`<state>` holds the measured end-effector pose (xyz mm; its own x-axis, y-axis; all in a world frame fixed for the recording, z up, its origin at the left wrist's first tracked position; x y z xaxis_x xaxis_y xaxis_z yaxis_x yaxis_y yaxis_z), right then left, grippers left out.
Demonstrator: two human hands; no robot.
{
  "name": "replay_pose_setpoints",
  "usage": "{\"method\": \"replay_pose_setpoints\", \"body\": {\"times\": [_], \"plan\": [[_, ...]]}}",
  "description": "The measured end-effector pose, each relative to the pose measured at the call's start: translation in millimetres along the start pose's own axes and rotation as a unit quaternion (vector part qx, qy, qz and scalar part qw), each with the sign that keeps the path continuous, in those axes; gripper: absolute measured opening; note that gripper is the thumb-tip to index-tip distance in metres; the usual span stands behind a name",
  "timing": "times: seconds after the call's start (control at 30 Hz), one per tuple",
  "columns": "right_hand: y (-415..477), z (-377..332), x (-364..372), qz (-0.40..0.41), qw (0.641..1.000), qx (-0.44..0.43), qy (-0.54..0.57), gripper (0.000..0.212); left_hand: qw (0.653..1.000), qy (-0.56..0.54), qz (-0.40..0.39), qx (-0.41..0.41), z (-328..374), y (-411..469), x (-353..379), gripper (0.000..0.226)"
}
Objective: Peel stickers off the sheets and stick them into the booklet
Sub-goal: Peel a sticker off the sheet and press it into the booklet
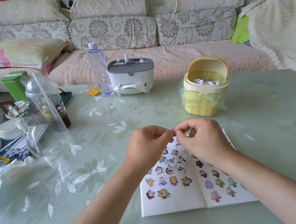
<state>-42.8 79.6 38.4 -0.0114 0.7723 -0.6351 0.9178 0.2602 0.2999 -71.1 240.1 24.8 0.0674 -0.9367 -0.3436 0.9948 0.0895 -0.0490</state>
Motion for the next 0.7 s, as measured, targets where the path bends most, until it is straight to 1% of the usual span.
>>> {"method": "replay_pose_setpoints", "body": {"times": [0.1, 0.2, 0.23, 0.27, 0.3, 0.37, 0.4, 0.47, 0.57, 0.7], "plan": [[-1.4, -2.4, -4.2, 0.04, 0.998, -0.03, -0.046, 0.008, 1.0, -0.01, -0.002, 0.003, 1.6, -0.4, 2.5, 0.014], [-3.3, -7.5, -4.9, 0.084, 0.98, -0.094, -0.154, 0.014, 1.0, -0.011, -0.002, 0.006, 2.1, -2.4, 6.9, 0.014], [-3.6, -8.4, -4.2, 0.091, 0.975, -0.11, -0.169, 0.015, 1.0, -0.013, 0.001, 0.005, 1.5, -2.4, 7.7, 0.014], [-3.4, -8.7, -3.2, 0.091, 0.976, -0.119, -0.16, 0.014, 1.0, -0.018, 0.004, 0.005, 0.8, -1.9, 7.8, 0.014], [-2.9, -8.5, -2.9, 0.079, 0.982, -0.117, -0.123, 0.012, 1.0, -0.025, 0.01, 0.006, 0.5, -1.2, 7.1, 0.015], [1.1, -5.5, -4.0, 0.026, 0.997, -0.068, 0.011, 0.011, 0.999, -0.039, 0.022, 0.009, 0.3, 1.1, 3.0, 0.015], [3.2, -3.8, -4.3, -0.006, 0.997, -0.031, 0.074, 0.013, 0.999, -0.046, 0.022, 0.011, 0.5, 2.2, 1.0, 0.014], [6.1, -0.1, -4.6, -0.049, 0.987, 0.022, 0.151, 0.015, 0.998, -0.066, 0.008, 0.018, 2.1, 3.5, -0.9, 0.013], [6.7, 2.6, -4.6, -0.074, 0.977, 0.056, 0.194, 0.009, 0.997, -0.074, -0.011, 0.029, 3.0, 4.0, -0.6, 0.013], [4.9, 1.1, -5.5, -0.08, 0.976, 0.047, 0.197, 0.006, 0.996, -0.08, -0.015, 0.03, 2.8, 3.6, 0.1, 0.014]]}}
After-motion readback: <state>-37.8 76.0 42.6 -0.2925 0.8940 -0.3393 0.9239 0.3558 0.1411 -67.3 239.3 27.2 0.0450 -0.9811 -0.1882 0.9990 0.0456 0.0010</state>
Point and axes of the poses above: each hand's wrist, its own y-axis towards the middle knuckle, its own x-axis out of the palm, z = x × y, the point moved 5 cm from there along y, towards the middle knuckle, and after that the axes turned 5 degrees about -z, right-handed, at the moved point
